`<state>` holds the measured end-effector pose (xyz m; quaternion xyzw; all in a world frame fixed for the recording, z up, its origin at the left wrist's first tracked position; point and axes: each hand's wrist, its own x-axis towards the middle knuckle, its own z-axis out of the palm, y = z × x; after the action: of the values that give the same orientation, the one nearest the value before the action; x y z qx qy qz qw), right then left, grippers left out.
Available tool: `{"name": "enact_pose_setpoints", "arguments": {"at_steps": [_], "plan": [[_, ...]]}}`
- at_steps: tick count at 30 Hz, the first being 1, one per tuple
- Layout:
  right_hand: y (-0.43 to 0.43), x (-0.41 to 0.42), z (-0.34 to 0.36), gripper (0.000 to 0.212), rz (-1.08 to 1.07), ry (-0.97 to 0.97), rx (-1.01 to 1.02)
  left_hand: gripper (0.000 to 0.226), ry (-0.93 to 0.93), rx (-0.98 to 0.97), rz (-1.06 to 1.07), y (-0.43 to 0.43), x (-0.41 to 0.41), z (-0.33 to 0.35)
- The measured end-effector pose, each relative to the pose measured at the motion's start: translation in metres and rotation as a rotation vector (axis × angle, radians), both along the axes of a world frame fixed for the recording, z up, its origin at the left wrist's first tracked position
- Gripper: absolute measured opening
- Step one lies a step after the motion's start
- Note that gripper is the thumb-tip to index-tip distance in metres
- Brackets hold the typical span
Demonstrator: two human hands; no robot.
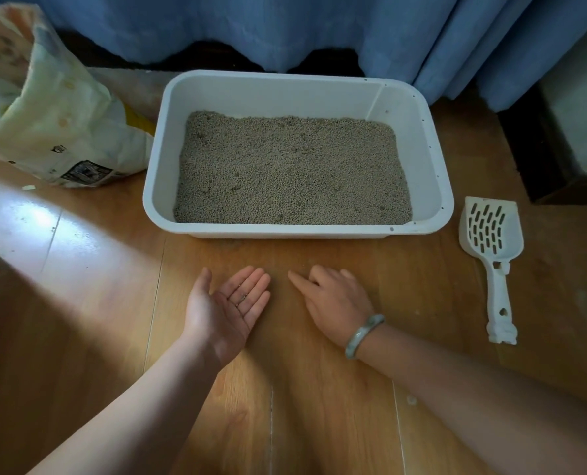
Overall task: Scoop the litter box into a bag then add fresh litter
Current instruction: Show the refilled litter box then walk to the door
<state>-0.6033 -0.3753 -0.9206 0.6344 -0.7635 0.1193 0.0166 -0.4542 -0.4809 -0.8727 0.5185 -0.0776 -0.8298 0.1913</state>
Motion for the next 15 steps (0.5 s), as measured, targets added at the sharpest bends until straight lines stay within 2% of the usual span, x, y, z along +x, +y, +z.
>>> {"name": "enact_pose_setpoints", "arguments": {"at_steps": [2,7,15], "plan": [[0.001,0.003,0.002,0.035,0.008,-0.028,0.007,0.065,-0.001,-0.005,0.002,0.000,0.001,0.000],[-0.009,-0.001,0.008,0.026,-0.136,-0.210,0.015,0.065,-0.005,-0.011,0.009,0.000,0.002,0.002],[-0.030,0.004,0.007,0.011,-0.076,-0.109,0.024,0.066,-0.002,-0.007,0.004,0.001,0.001,0.003]]}}
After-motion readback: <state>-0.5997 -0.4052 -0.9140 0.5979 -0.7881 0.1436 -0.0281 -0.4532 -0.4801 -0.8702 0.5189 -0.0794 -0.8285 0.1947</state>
